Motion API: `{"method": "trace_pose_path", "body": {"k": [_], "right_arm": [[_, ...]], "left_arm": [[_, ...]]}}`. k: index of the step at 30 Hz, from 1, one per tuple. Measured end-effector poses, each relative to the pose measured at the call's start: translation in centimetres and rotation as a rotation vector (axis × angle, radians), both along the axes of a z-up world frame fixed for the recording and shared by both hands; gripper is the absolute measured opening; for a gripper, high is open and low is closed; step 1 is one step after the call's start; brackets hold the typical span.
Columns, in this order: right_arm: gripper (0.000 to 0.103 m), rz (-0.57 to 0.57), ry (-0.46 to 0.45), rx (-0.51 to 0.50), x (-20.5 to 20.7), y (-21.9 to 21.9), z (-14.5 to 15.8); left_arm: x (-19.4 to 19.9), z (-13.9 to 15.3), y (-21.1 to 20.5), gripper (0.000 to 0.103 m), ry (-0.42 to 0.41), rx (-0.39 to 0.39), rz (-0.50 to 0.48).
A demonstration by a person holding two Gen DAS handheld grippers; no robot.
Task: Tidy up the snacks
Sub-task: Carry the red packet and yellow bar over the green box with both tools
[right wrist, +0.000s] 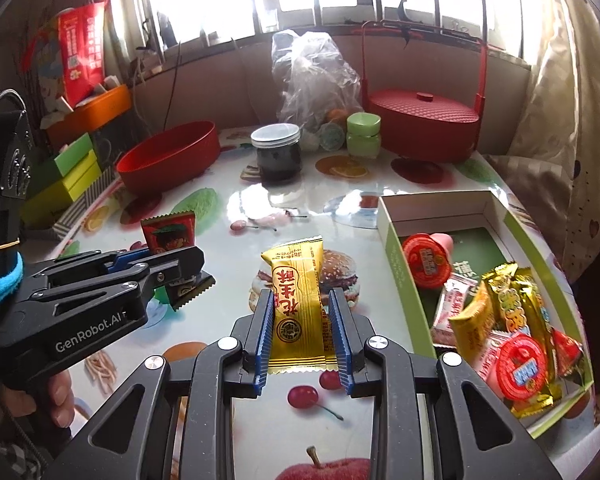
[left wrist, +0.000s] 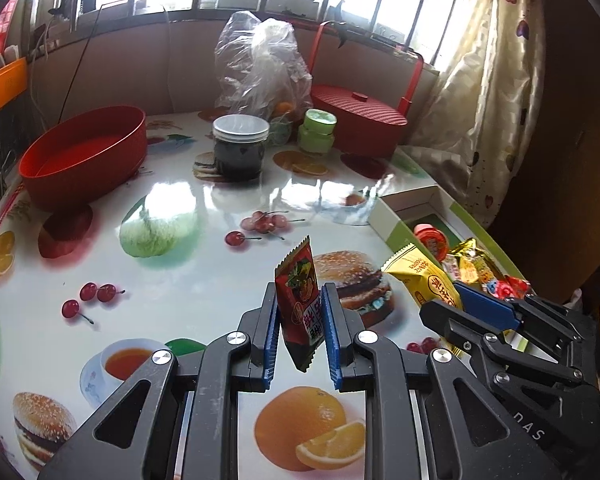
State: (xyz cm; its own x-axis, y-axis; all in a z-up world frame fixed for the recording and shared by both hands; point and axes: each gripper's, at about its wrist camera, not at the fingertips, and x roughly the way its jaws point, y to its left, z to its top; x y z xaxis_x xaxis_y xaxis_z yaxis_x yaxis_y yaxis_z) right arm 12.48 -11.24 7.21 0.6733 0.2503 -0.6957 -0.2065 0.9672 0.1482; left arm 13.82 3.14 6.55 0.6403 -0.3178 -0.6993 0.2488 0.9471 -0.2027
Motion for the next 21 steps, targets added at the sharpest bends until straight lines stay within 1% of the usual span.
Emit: {"method": "trace_pose_path", "body": {"k": [11,21], "right_arm": [[0.026,-0.059,-0.02,0.017,-2.3,-2.7,0.9],[0.026,-0.107,-0.035,0.023,-3.9,-4.8,1.5]], "left_arm": [[-1.2,0.9,-2.5,0.021,-0.021,-0.002,-0.054],[-1.6,1.8,-4.7,0.021,-0.035,-0.002,-0.096]]}}
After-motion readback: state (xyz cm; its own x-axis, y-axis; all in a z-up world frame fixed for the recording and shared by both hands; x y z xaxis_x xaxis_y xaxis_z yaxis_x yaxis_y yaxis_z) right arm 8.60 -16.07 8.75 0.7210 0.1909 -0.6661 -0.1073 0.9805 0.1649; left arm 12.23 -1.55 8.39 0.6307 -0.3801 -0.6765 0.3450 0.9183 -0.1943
